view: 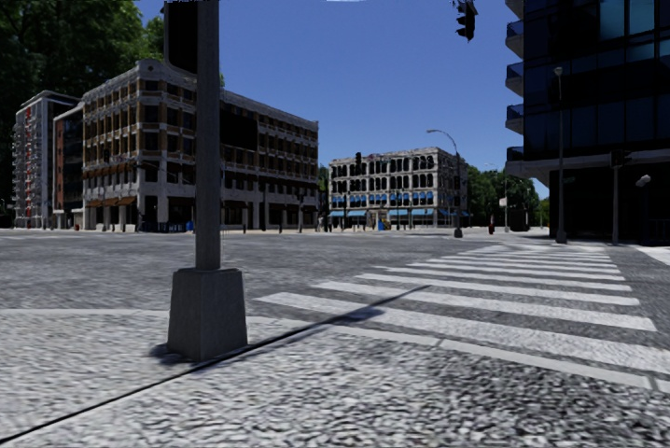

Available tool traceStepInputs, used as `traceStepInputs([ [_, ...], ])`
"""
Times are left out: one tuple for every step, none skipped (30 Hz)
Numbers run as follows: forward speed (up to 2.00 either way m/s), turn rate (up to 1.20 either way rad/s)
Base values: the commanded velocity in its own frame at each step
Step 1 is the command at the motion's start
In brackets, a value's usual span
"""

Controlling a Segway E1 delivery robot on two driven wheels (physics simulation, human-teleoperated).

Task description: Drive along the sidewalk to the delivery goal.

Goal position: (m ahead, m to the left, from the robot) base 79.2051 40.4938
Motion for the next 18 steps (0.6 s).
traceStepInputs([
  [2.00, -0.74],
  [2.00, -0.74],
  [2.00, -0.74],
  [2.00, -0.74],
  [2.00, -0.74],
  [2.00, -0.74],
  [2.00, -0.74],
  [2.00, -0.74],
  [2.00, -0.74],
  [2.00, -0.74],
  [2.00, -0.74],
  [2.00, -0.74],
  [2.00, -0.74],
  [2.00, -0.73],
  [2.00, -0.70],
  [2.00, -0.70],
  [2.00, -0.68],
  [2.00, -0.67],
])
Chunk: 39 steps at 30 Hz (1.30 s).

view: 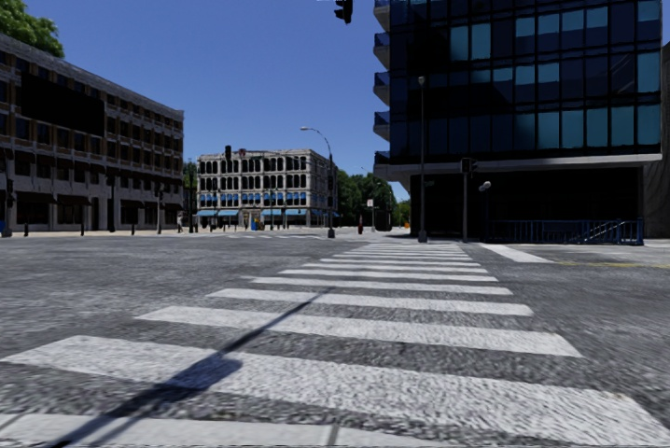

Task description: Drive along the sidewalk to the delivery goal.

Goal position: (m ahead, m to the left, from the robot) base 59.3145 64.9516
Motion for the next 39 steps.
traceStepInputs([
  [2.00, -0.66],
  [2.00, -0.66],
  [2.00, -0.52],
  [2.00, -0.41],
  [2.00, -0.38],
  [2.00, -0.38],
  [2.00, -0.37],
  [2.00, -0.35],
  [2.00, -0.26],
  [2.00, -0.26],
  [2.00, -0.14],
  [2.00, -0.06],
  [2.00, 0.00],
  [2.00, 0.00],
  [2.00, 0.00],
  [2.00, 0.00],
  [1.97, 0.00],
  [1.97, 0.00],
  [1.94, 0.00],
  [1.91, 0.00],
  [1.87, 0.00],
  [1.83, 0.00],
  [1.78, 0.00],
  [1.78, 0.00],
  [1.72, 0.00],
  [1.66, 0.00],
  [1.66, 0.00],
  [1.61, 0.00],
  [1.58, 0.00],
  [1.57, 0.00],
  [1.57, 0.00],
  [1.56, 0.00],
  [1.56, 0.00],
  [1.56, 0.00],
  [1.56, 0.00],
  [1.56, 0.00],
  [1.56, 0.00],
  [1.56, 0.00],
  [1.56, 0.00],
])
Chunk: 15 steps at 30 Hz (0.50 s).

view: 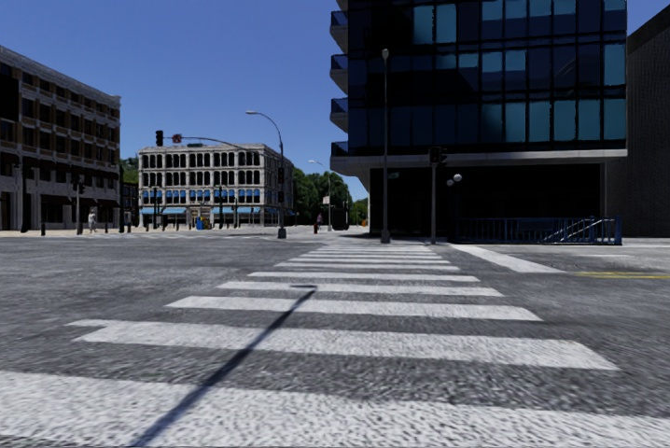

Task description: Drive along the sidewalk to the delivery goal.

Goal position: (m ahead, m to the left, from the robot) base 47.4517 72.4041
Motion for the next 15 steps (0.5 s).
traceStepInputs([
  [1.56, 0.00],
  [1.56, 0.00],
  [1.56, 0.00],
  [1.56, 0.00],
  [1.56, 0.00],
  [1.56, 0.00],
  [2.00, 0.00],
  [2.00, 0.00],
  [2.00, 0.00],
  [2.00, 0.00],
  [2.00, 0.00],
  [2.00, 0.00],
  [2.00, 0.00],
  [2.00, 0.00],
  [2.00, 0.00],
])
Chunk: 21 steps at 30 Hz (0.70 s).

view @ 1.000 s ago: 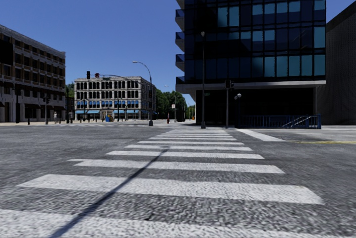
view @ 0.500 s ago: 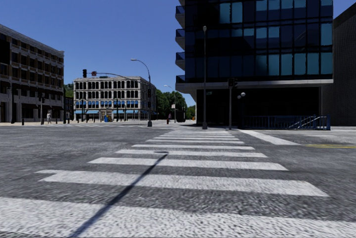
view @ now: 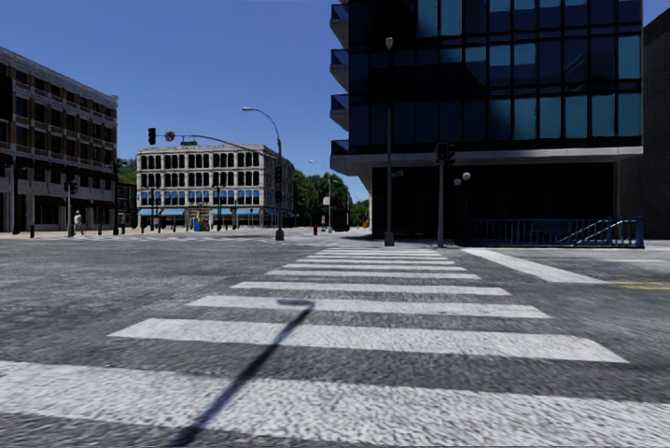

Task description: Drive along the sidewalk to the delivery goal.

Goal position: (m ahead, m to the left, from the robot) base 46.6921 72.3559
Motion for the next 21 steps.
traceStepInputs([
  [2.00, 0.00],
  [2.00, 0.00],
  [2.00, 0.00],
  [2.00, 0.00],
  [2.00, 0.00],
  [2.00, 0.00],
  [2.00, 0.00],
  [2.00, 0.00],
  [2.00, 0.00],
  [2.00, 0.00],
  [2.00, 0.00],
  [2.00, 0.00],
  [2.00, -0.03],
  [2.00, -0.14],
  [2.00, -0.14],
  [2.00, -0.23],
  [2.00, -0.26],
  [2.00, -0.26],
  [2.00, -0.27],
  [2.00, -0.27],
  [2.00, -0.27],
])
